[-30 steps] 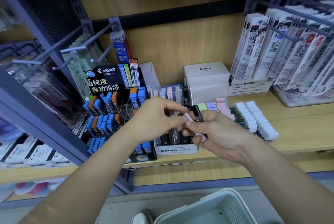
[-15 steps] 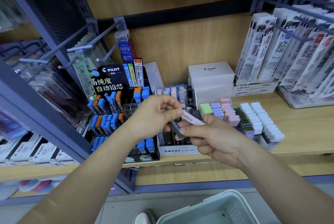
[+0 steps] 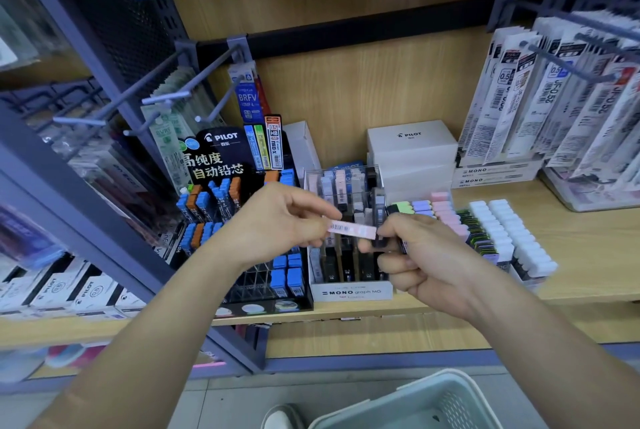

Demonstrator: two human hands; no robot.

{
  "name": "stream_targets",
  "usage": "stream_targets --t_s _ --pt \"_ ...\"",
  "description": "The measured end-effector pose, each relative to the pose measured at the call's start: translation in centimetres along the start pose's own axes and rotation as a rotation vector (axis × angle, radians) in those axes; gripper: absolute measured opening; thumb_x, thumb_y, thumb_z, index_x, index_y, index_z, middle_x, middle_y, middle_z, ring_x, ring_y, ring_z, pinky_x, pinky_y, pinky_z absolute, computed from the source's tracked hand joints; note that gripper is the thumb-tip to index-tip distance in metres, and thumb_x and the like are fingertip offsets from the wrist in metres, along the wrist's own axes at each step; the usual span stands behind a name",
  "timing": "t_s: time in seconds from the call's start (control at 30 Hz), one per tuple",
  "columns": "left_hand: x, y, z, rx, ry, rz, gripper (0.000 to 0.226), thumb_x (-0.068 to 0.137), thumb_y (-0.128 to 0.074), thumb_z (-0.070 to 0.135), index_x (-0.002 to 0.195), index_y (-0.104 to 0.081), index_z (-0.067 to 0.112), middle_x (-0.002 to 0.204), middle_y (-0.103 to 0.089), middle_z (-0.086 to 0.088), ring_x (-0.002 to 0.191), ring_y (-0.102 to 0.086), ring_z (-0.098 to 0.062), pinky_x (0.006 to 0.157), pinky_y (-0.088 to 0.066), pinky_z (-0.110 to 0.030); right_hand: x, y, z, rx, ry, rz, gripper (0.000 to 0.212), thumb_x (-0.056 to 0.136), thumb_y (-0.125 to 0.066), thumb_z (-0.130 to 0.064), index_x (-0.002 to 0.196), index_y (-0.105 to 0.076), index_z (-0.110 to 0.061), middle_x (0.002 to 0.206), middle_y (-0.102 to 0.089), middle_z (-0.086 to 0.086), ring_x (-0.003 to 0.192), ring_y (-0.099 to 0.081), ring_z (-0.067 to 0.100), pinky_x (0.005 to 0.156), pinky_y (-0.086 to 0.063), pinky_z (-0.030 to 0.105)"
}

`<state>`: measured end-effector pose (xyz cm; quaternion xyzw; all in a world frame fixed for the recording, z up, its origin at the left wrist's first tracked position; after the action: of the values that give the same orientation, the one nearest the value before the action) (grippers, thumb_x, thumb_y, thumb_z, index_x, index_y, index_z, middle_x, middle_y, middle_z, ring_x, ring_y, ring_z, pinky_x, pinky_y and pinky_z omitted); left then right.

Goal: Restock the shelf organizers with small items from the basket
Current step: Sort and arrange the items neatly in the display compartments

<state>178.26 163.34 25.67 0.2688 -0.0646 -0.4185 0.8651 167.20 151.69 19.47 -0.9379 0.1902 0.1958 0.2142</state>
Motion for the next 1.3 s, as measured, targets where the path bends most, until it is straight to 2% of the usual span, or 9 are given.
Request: stream_targets --t_s 0.2,0.37,0.47,0.6,0.7,0.83,0.97,1.1,1.3 --pt "-0.5 -2.2 0.2 0.109 -0.043 -0.115 0.008 0.076 -0.079 0.016 0.08 -0.072 0.017 0.073 -0.072 -0.008 0.069 -0.068 -0.019 0.078 -0.058 -0.037 0.3 -0.8 -0.6 -0.009 0.059 -0.021 0.003 0.096 -0.047 -0.009 0.098 -0.049 -0.009 0.066 -0.058 0.008 0.041 -0.02 0.009 0.037 -0.012 0.016" --pt "0.2 0.5 0.1 -0.019 -0.046 0.077 0.034 0.083 -0.071 0.006 0.11 -0.061 0.023 0.07 -0.071 -0.006 0.067 -0.07 -0.019 0.063 -0.054 -0.024 0.5 -0.9 -0.8 0.009 0.092 -0.006 0.005 0.099 -0.05 -0.014 0.096 -0.053 -0.011 0.069 -0.064 0.006 0.041 -0.021 0.009 0.04 -0.01 0.017" --pt "0.5 2.9 -0.5 0.113 -0.061 0.256 0.027 0.086 -0.07 0.014 0.1 -0.054 0.031 0.069 -0.072 0.001 0.068 -0.069 -0.012 0.068 -0.056 -0.031 0.4 -0.4 -1.0 0.036 0.088 0.007 0.006 0.099 -0.05 -0.013 0.094 -0.053 -0.012 0.071 -0.064 0.007 0.039 -0.021 0.008 0.04 -0.01 0.017" --pt "1.1 2.3 -1.0 0.425 -0.152 0.278 0.003 0.093 -0.058 0.024 0.095 -0.061 0.024 0.077 -0.065 0.007 0.069 -0.059 -0.007 0.069 -0.049 -0.028 0.2 0.5 -1.0 0.05 0.077 0.035 0.007 0.099 -0.05 -0.011 0.092 -0.052 -0.012 0.075 -0.066 0.01 0.039 -0.021 0.008 0.041 -0.008 0.018" --pt "1.6 1.7 -1.0 0.585 -0.202 0.297 0.017 0.095 -0.055 0.027 0.099 -0.068 0.016 0.072 -0.047 0.013 0.067 -0.045 -0.003 0.06 -0.033 -0.012 0.1 0.8 -1.0 0.04 0.072 0.045 0.006 0.098 -0.051 -0.011 0.093 -0.054 -0.011 0.081 -0.069 0.011 0.04 -0.022 0.009 0.037 -0.012 0.016" --pt "2.0 1.6 -0.8 0.6 -0.216 0.332 0.012 0.09 -0.064 0.025 0.089 -0.074 0.02 0.058 -0.045 0.022 0.059 -0.047 0.008 0.053 -0.031 -0.007 0.0 1.0 -0.8 0.024 0.071 0.041 0.005 0.096 -0.054 -0.009 0.1 -0.058 -0.009 0.087 -0.069 0.012 0.04 -0.023 0.007 0.035 -0.014 0.016" --pt "2.6 1.1 -1.5 0.707 -0.189 0.266 0.016 0.089 -0.065 0.027 0.103 -0.067 0.02 0.073 -0.056 0.017 0.063 -0.049 0.0 0.061 -0.038 -0.017 -0.3 1.4 -1.0 0.004 0.07 0.059 0.004 0.095 -0.056 -0.009 0.098 -0.058 -0.008 0.086 -0.07 0.01 0.041 -0.023 0.007 0.039 -0.012 0.016" --pt "2.9 0.1 -1.6 0.865 -0.247 0.208 0.023 0.097 -0.052 0.027 0.107 -0.068 0.015 0.096 -0.061 0.0 0.087 -0.058 -0.02 0.078 -0.05 -0.035 -0.4 1.8 -1.0 0.01 0.069 0.068 0.001 0.094 -0.057 -0.008 0.094 -0.058 -0.008 0.082 -0.069 0.009 0.041 -0.023 0.007 0.038 -0.012 0.016" --pt "3.3 -0.1 -1.6 1.047 -0.268 0.245 0.03 0.1 -0.045 0.026 0.104 -0.07 0.011 0.1 -0.058 -0.004 0.089 -0.058 -0.025 0.072 -0.048 -0.033 -0.3 1.7 -0.8 -0.003 0.074 0.04 0.005 0.093 -0.058 -0.008 0.098 -0.058 -0.008 0.085 -0.07 0.009 0.041 -0.025 0.007 0.038 -0.014 0.015"
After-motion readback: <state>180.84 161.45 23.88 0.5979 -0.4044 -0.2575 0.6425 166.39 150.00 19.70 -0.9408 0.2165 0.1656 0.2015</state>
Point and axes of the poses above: each hand's wrist, its own x-axis towards the middle knuckle, its own y-axis out of the back of the hand, z = x × y, the point moved 7 cm from there along x, towards the middle knuckle
